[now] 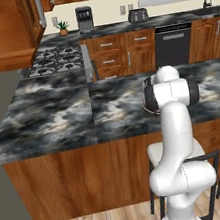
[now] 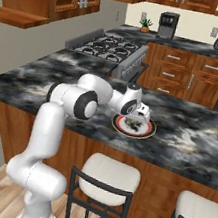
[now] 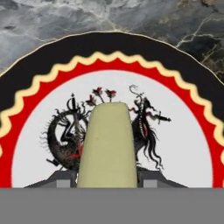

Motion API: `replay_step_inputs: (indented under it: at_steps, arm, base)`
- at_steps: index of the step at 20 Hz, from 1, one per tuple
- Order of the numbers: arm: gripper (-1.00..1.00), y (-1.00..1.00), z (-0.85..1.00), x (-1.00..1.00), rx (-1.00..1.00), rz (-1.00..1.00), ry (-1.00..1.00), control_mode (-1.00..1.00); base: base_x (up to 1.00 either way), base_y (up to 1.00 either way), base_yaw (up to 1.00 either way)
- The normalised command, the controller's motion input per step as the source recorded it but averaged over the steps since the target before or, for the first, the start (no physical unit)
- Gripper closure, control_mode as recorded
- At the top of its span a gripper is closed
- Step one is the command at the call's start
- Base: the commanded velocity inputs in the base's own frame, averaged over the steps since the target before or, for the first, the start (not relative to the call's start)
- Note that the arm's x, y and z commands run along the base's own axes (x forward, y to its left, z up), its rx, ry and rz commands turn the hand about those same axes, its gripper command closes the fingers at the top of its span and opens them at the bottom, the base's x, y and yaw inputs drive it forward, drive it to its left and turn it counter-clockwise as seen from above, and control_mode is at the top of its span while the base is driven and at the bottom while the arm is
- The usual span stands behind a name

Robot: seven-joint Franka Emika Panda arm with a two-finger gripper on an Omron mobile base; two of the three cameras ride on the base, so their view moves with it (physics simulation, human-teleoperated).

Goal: Retrieve the butter from the fridge and place it on a plate on the dining table. Then retrieve the butter knife by the fridge and place it near the plate.

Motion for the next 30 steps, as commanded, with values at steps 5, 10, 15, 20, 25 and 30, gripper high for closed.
replay_step_inputs:
  at_steps: [5, 10, 15, 20, 25, 30]
  arm:
    - [-1.0, -0.03, -0.04, 0.03, 0.01, 0.0, 0.0, -1.0]
    - [-1.0, 0.0, 0.1, -0.16, 0.02, -0.03, 0.0, -1.0]
    - [-1.0, 0.0, 0.84, -0.37, 0.04, -0.01, -0.01, -1.0]
    - [-1.0, 0.07, 0.99, -0.58, 0.0, -0.01, -0.04, -1.0]
    - [-1.0, 0.0, 0.51, -0.93, 0.0, 0.0, -0.08, -1.0]
    - [-1.0, 0.0, 0.28, -1.0, 0.0, 0.0, -0.09, -1.0]
  base:
    - [0.0, 0.0, 0.0]
    - [0.0, 0.0, 0.0]
    - [0.0, 0.0, 0.0]
    - [0.0, 0.0, 0.0]
    - [0.0, 0.0, 0.0]
    - [0.0, 0.0, 0.0]
